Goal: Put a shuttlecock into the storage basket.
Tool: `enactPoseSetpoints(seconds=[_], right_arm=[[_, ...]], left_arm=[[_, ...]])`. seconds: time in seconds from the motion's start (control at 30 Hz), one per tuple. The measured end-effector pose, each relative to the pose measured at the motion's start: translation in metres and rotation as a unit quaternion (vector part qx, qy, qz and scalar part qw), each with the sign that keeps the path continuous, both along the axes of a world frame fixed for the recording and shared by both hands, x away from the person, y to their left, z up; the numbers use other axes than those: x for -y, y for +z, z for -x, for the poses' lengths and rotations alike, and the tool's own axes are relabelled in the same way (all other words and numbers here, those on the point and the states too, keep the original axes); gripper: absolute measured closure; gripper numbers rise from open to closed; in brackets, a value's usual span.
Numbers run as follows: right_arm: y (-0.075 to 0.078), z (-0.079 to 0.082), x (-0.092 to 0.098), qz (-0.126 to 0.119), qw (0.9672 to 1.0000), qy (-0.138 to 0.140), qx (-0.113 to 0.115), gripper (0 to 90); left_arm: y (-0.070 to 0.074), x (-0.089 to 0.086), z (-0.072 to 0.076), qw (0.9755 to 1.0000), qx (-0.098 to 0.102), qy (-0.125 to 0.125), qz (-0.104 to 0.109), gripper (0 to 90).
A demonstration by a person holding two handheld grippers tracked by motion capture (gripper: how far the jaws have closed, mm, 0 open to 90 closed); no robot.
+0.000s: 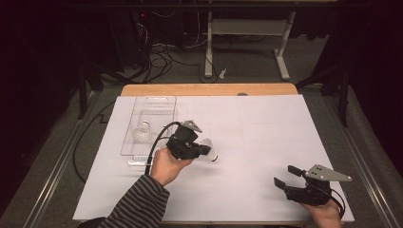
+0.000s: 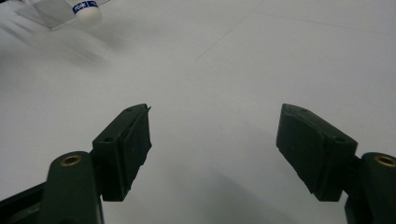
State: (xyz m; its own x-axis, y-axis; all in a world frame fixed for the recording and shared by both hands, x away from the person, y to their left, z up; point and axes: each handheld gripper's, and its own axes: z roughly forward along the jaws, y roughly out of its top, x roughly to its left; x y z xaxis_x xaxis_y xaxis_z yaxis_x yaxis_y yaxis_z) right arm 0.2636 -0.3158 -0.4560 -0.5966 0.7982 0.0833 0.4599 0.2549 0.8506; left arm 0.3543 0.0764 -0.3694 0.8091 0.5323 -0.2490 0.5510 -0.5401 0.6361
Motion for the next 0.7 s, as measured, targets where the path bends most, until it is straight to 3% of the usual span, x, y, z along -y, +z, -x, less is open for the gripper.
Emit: enactPoseSetpoints(seconds=[0.7], right_arm=[[0.000, 0.000, 0.000, 0.000, 1.0000, 0.000, 0.000, 26.8]], left_arm=[[0.004, -0.018, 0.006, 0.9999, 0.005, 0.015, 0.000, 89.9]])
